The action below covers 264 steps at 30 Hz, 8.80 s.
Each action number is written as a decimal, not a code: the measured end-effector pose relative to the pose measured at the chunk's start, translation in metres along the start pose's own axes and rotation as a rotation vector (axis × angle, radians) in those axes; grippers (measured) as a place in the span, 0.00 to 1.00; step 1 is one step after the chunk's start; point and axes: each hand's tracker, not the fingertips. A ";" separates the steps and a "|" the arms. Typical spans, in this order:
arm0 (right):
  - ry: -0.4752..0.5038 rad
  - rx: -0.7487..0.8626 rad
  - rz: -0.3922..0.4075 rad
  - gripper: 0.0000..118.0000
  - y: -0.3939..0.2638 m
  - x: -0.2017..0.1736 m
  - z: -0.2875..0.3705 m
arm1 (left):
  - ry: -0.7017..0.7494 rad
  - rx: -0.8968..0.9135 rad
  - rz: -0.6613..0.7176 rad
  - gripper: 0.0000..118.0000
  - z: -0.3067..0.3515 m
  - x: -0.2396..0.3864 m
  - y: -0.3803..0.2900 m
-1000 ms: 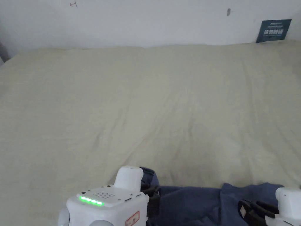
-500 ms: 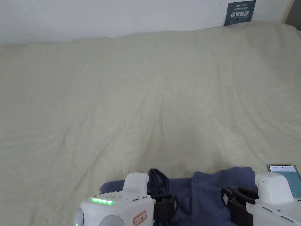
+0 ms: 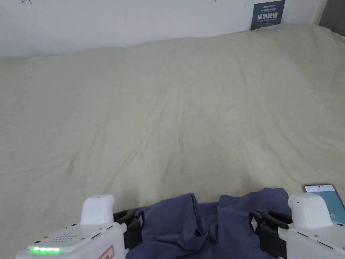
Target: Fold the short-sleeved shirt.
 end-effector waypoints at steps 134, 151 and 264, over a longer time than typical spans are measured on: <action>0.009 -0.040 0.027 0.05 -0.016 -0.017 0.005 | -0.261 -0.256 -0.308 0.83 -0.025 0.046 0.027; 0.018 -0.056 0.042 0.05 -0.020 -0.024 0.001 | -0.141 -0.072 -0.069 0.00 -0.001 -0.019 0.024; 0.227 -0.090 0.187 0.05 0.024 -0.128 -0.133 | 0.240 -0.079 -0.056 0.20 0.047 -0.291 0.051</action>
